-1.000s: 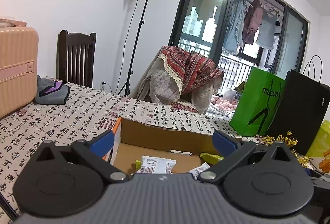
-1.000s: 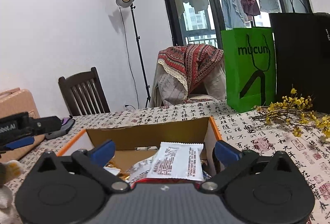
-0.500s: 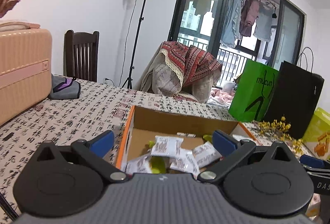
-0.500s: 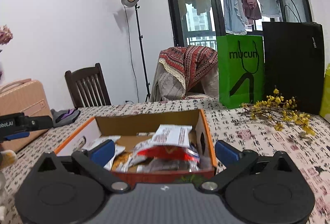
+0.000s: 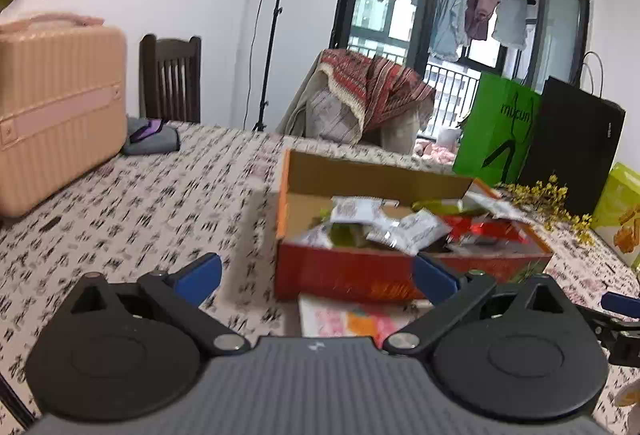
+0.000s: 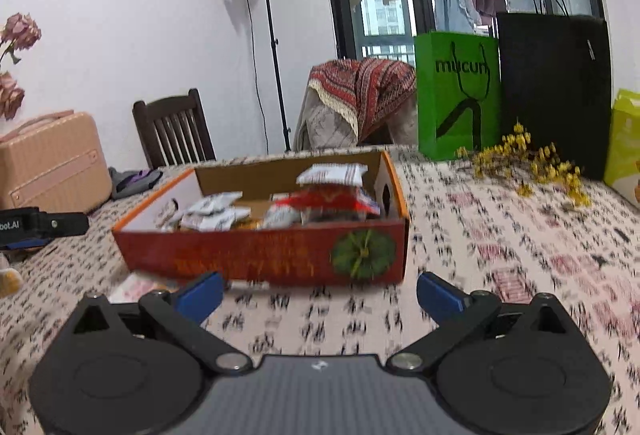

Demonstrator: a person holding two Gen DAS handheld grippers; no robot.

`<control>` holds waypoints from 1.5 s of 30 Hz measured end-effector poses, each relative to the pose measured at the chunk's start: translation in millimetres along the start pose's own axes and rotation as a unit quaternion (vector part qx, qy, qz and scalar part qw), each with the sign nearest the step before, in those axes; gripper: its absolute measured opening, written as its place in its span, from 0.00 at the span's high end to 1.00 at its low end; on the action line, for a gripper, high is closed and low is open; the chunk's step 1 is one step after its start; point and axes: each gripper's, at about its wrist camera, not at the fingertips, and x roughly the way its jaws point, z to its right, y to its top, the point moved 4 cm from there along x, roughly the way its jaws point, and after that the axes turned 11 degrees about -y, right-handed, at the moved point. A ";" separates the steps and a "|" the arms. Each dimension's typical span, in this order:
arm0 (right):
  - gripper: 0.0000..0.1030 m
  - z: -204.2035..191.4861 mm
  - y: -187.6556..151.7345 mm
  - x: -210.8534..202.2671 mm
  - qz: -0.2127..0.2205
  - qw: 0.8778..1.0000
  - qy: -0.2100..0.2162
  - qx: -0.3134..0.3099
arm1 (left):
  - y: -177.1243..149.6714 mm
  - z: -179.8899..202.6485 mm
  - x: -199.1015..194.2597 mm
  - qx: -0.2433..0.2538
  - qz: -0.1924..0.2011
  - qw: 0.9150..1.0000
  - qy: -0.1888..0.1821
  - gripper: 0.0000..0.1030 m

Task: Organize snacks
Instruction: 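Move both tools back from the box toward the remaining packets, then grasp the pink printed packet with the right tool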

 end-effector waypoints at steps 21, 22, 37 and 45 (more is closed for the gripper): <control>0.00 -3.4 -35.0 -3.1 -0.047 0.999 -0.008 0.005 | -52.2 -19.9 32.3 0.018 -0.095 0.995 0.013 0.00; 0.00 -6.5 -33.4 -1.5 -0.049 0.999 -0.004 0.001 | -51.0 -22.2 30.1 0.016 -0.092 0.996 0.014 0.00; 0.00 -138.2 1.4 62.9 -0.113 0.989 0.080 -0.044 | -39.3 -106.8 -0.8 -0.012 -0.048 0.996 0.073 0.00; 0.00 -181.9 3.0 107.4 -0.178 0.981 0.072 -0.041 | -41.4 -129.5 -0.6 -0.047 -0.044 0.997 0.051 0.00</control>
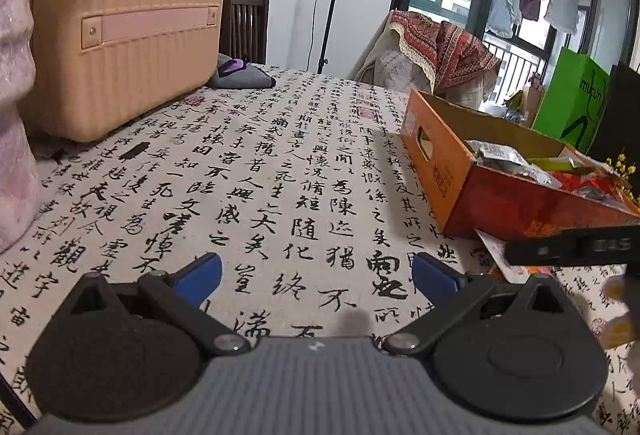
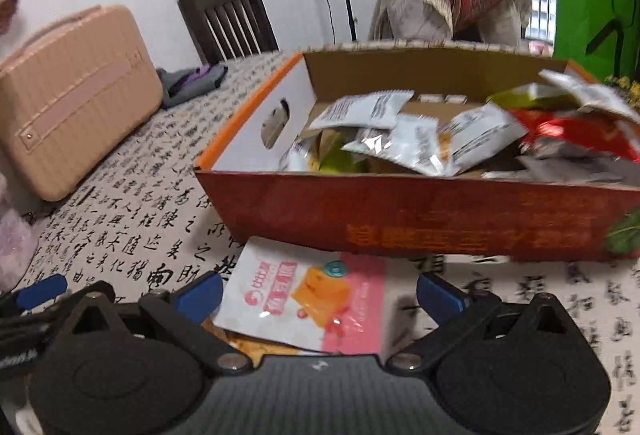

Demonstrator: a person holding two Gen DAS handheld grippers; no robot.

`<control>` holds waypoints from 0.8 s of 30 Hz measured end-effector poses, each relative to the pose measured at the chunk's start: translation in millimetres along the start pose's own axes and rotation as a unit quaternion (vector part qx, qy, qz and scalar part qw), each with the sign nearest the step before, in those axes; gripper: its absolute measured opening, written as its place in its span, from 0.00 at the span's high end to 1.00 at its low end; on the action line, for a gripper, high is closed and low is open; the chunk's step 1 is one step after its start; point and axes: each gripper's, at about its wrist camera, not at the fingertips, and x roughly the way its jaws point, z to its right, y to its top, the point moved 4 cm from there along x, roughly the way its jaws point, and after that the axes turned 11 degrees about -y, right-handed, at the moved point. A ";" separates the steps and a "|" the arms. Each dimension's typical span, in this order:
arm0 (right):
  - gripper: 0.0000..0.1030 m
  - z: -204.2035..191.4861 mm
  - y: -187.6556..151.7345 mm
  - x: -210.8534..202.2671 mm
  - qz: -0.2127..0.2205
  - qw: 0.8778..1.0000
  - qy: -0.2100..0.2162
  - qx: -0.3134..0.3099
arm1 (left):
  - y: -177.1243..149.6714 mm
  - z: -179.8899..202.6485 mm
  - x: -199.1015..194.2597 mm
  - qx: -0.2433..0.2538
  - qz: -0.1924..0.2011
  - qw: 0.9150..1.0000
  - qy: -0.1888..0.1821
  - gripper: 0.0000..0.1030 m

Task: Organize snacks
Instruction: 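Grasp the pink printed packet with the right tool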

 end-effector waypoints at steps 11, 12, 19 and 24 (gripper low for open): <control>0.00 -27.1 -5.0 19.2 0.005 0.996 -0.066 -0.062 | -1.8 -12.4 -1.9 -0.045 0.007 0.999 -0.020 0.00; 0.00 -26.5 -5.2 18.8 0.006 0.996 -0.065 -0.062 | -1.9 -12.9 -2.3 -0.047 0.008 0.999 -0.021 0.00; 0.09 -12.9 -5.2 10.7 0.010 0.998 -0.032 -0.051 | -2.0 -17.0 -2.0 -0.057 0.009 0.998 -0.024 0.00; 0.22 5.3 -4.6 0.4 0.013 1.000 0.004 -0.015 | -2.4 -19.3 -3.1 -0.066 0.011 0.997 -0.024 0.00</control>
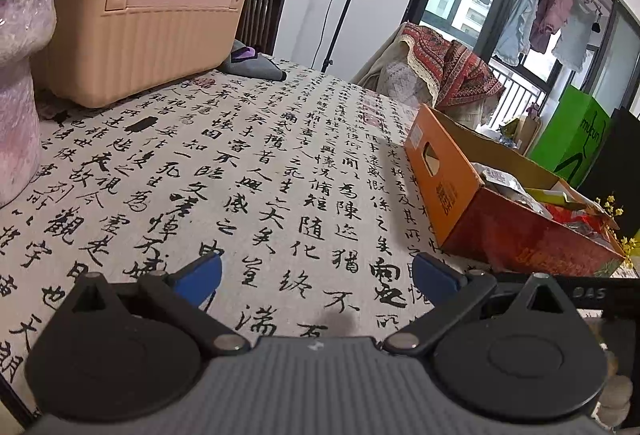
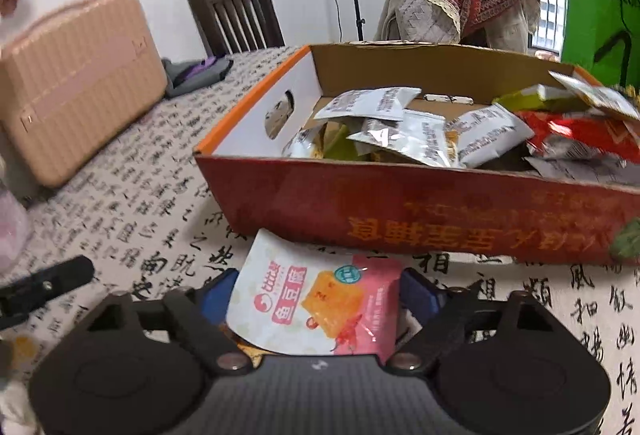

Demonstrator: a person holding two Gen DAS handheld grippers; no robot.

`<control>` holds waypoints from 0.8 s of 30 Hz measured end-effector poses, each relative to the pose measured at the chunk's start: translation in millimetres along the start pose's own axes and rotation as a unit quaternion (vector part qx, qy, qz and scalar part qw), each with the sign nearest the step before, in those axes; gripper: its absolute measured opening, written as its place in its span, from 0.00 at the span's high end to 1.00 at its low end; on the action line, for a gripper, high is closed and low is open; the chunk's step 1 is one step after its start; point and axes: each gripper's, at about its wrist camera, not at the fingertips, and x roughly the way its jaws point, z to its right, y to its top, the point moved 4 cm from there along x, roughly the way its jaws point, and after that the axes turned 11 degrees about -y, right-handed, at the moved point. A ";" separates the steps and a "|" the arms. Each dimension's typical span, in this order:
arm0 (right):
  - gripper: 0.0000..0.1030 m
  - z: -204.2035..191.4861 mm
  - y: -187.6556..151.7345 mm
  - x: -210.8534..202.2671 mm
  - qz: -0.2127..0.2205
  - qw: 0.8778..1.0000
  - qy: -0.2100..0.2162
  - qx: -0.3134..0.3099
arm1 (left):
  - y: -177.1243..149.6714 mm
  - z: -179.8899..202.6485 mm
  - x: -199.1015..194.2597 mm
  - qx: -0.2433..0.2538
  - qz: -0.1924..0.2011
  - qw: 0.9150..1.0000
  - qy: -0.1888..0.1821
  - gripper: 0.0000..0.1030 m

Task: Organize snacks
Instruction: 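Grasp the pink printed packet with the right tool, then grasp the gold cracker packet with the left tool while the right tool holds the pink packet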

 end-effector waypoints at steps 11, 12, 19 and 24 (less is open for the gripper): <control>0.68 15.1 -11.4 -27.0 0.025 0.999 0.027 -0.010 | 0.7 -1.1 1.8 -0.006 -0.004 1.000 0.007 0.00; 0.78 15.9 -12.9 -28.1 0.024 0.999 0.032 -0.010 | 0.6 -1.5 1.8 -0.007 -0.004 1.000 0.007 0.00; 0.94 29.6 -6.7 -58.6 0.076 0.996 0.038 0.002 | 0.6 -2.0 2.0 -0.009 -0.006 1.000 0.008 0.00; 0.96 60.8 6.4 -78.0 0.101 0.994 0.029 0.036 | 0.6 -2.2 2.0 -0.010 -0.005 1.000 0.007 0.00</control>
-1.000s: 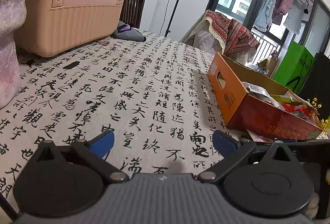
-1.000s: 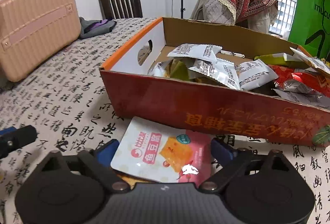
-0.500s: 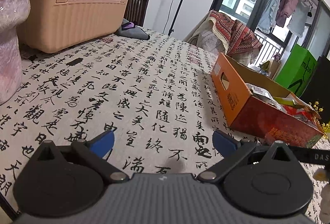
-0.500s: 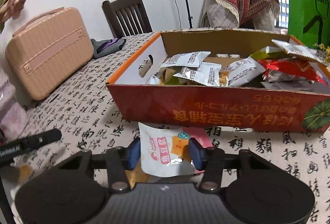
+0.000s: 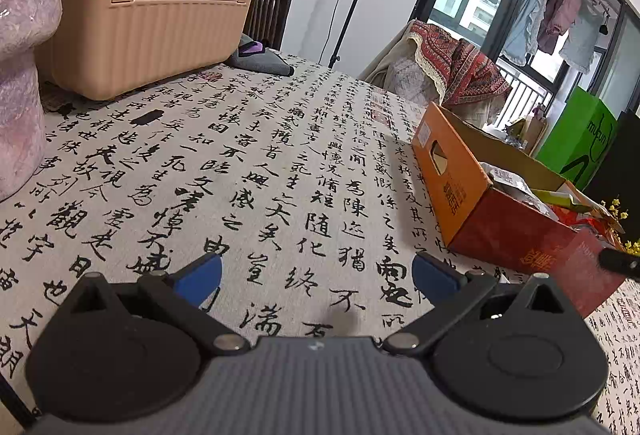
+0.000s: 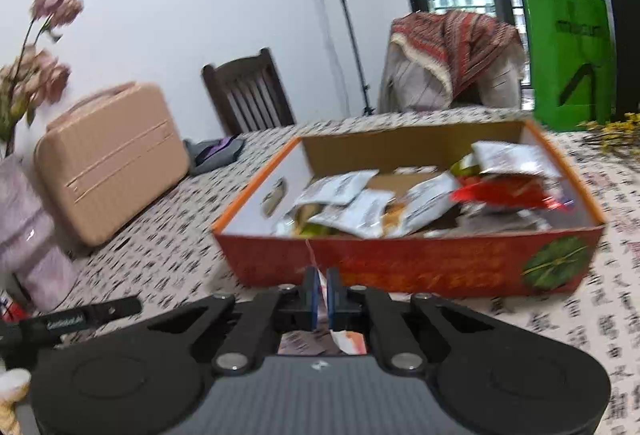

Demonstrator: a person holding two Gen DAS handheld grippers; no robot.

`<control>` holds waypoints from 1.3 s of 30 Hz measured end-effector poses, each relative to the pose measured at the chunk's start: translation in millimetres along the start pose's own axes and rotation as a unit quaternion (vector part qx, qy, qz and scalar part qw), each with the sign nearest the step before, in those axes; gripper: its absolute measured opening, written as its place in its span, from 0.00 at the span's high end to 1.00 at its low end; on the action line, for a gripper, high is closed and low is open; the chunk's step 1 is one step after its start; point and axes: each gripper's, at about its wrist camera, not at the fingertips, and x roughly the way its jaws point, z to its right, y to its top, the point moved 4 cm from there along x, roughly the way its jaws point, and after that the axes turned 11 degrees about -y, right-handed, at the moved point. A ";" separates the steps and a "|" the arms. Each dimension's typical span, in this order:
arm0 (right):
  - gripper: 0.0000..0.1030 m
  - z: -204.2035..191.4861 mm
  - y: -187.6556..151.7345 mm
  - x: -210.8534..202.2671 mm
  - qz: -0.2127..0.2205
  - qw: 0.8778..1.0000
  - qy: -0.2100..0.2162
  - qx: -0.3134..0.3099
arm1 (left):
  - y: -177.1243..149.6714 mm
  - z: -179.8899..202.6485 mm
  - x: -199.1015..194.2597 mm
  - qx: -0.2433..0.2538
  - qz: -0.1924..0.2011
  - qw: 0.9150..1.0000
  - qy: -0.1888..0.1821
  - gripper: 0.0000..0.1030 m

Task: Organize snacks
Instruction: 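Grasp the gold cracker packet with the left tool while the right tool holds the pink packet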

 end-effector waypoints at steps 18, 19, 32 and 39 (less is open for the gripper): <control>0.94 0.9 -16.8 44.7 -0.034 0.999 -0.031 -0.023 | -0.4 -0.4 0.5 -0.002 0.000 1.000 -0.001 0.00; 0.94 1.0 -17.7 42.0 -0.028 0.999 -0.032 -0.024 | -0.3 -0.3 0.6 -0.002 0.000 1.000 -0.001 0.00; 0.94 60.0 -18.8 -25.9 0.067 0.996 -0.048 0.023 | -5.0 44.5 8.1 0.077 -0.031 0.996 0.010 0.00; 0.94 113.7 -33.2 -27.9 0.067 0.992 -0.060 0.087 | -18.0 113.5 29.7 0.152 -0.071 0.985 -0.032 0.00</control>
